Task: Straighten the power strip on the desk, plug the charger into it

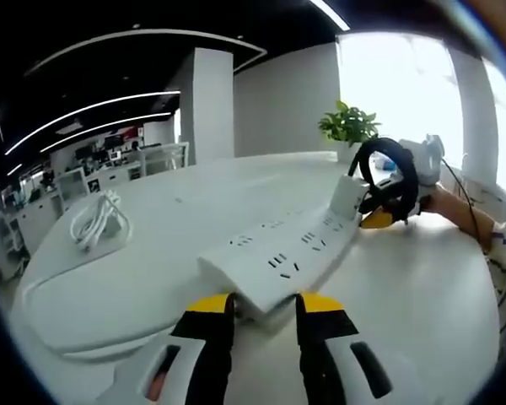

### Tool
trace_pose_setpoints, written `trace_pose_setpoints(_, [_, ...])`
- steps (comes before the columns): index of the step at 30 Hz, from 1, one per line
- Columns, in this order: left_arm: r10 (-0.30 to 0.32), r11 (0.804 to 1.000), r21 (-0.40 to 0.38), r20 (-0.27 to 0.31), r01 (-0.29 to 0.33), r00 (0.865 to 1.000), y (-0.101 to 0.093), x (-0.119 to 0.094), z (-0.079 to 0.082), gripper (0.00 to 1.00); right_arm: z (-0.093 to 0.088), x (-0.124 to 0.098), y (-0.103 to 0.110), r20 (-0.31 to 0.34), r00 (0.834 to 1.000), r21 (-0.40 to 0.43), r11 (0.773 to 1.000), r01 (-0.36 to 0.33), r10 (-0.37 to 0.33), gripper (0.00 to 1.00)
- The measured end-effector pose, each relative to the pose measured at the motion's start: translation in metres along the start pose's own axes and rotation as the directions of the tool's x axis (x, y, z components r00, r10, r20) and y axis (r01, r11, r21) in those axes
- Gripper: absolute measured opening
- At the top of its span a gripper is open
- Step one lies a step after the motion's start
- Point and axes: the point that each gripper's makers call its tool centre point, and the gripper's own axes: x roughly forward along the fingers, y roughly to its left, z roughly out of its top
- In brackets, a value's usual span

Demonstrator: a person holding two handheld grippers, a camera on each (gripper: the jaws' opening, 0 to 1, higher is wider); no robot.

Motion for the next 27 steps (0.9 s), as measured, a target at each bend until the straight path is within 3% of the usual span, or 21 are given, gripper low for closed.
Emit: trace_pose_setpoints(27, [-0.023,0.999,0.03,0.003,0.023,1.0,-0.017,0.012,0.003,0.29,-0.006,-0.011,-0.007,-0.083,0.996,-0.031,0.999,0.021,-0.024,0.18])
